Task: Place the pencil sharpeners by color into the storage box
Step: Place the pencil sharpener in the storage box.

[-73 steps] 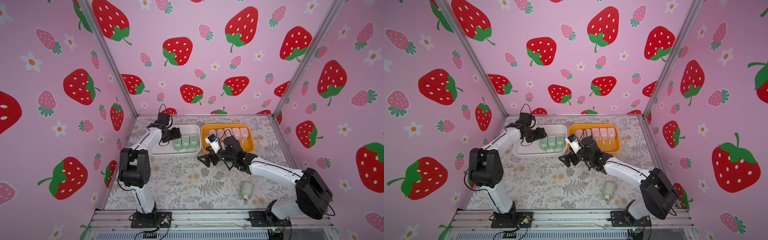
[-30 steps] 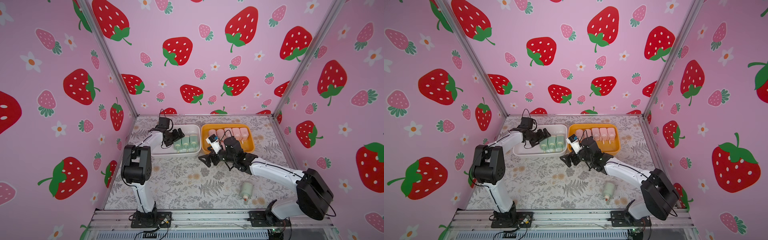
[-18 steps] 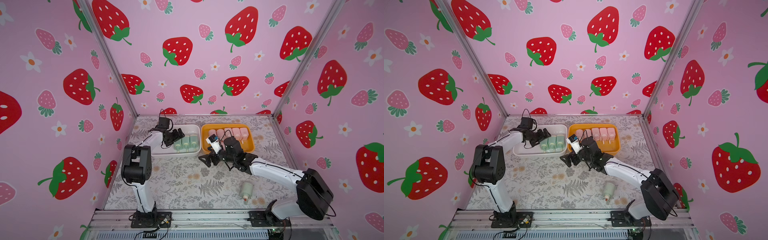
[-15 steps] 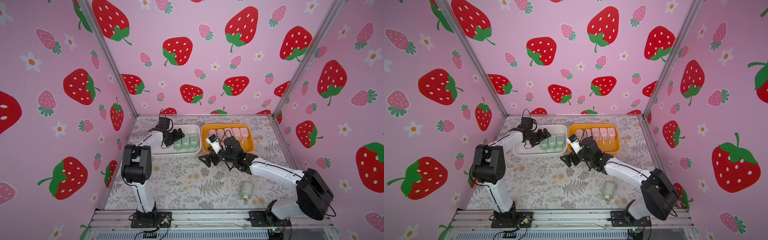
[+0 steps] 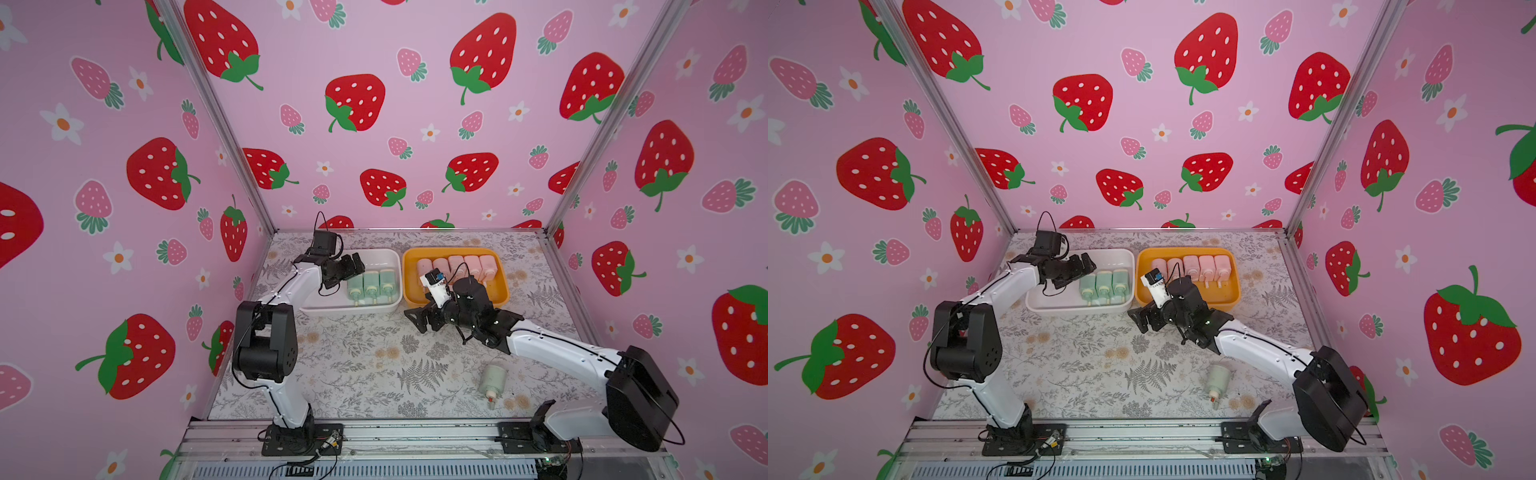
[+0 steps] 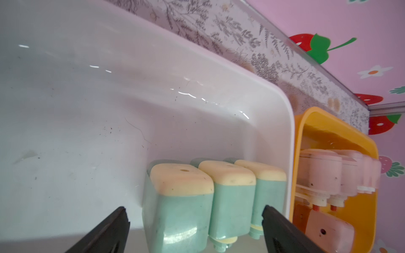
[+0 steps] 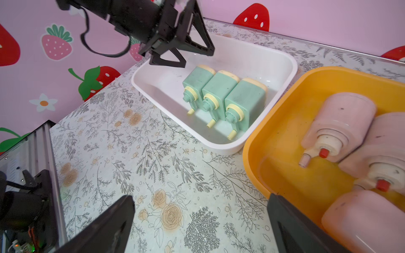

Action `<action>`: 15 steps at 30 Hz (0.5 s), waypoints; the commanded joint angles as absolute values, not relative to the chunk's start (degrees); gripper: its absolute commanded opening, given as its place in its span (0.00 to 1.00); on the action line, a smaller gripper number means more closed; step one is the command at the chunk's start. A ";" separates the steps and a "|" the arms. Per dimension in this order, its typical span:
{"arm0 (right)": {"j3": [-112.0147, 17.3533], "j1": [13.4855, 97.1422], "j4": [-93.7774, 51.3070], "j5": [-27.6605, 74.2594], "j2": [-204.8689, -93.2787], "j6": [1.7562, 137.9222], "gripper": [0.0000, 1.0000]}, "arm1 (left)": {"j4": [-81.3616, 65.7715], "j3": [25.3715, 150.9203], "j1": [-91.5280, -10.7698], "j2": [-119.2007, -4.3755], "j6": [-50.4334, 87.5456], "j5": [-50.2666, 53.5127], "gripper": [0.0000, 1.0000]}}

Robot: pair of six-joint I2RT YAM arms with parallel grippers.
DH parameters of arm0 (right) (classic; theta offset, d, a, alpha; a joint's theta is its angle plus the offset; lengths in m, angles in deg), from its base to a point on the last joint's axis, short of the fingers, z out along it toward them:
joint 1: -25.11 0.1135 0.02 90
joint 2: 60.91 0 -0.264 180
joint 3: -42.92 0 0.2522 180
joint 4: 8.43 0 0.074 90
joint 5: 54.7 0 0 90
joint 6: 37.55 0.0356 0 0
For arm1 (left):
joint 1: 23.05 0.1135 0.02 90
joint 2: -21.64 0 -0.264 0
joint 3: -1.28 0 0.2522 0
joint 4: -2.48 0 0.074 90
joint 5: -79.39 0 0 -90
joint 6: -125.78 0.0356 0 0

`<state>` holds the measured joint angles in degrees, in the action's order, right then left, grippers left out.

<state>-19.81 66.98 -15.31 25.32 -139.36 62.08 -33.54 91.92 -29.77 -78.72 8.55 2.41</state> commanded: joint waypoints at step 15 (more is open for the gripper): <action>-20.50 65.36 -55.32 46.05 -127.35 79.56 1.00 | -27.18 81.26 -56.63 -61.83 14.95 -5.15 1.00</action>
